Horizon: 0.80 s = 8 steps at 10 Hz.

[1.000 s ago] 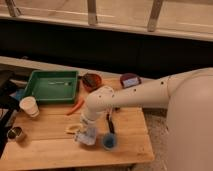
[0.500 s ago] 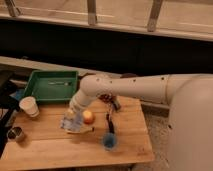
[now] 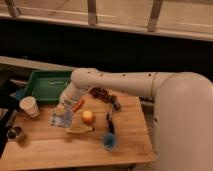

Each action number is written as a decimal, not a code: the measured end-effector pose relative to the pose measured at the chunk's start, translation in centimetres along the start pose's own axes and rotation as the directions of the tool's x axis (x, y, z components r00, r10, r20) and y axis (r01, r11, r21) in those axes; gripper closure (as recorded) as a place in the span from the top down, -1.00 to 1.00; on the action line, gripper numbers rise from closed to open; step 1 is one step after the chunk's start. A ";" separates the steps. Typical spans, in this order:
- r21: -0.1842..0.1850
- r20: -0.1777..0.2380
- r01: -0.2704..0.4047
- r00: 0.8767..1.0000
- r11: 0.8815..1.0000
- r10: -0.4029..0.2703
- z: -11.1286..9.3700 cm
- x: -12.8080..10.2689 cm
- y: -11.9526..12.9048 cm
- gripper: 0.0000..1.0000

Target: Place towel in table surface

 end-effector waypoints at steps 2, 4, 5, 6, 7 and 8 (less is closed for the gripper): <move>0.010 0.004 -0.002 1.000 1.000 0.002 1.1 0.7 -0.7 -1.00; 0.027 0.038 -0.002 0.999 1.000 0.001 3.5 0.3 -1.6 -1.00; 0.038 0.068 0.003 0.998 0.999 -0.005 4.8 -0.6 -2.1 -1.00; 0.042 0.084 0.011 0.996 0.999 -0.015 5.7 -1.3 -2.2 -1.00; 0.051 0.104 0.027 0.994 0.998 -0.032 6.6 -2.2 -2.2 -1.00; 0.057 0.115 0.037 0.992 0.998 -0.044 7.2 -2.8 -2.3 -0.95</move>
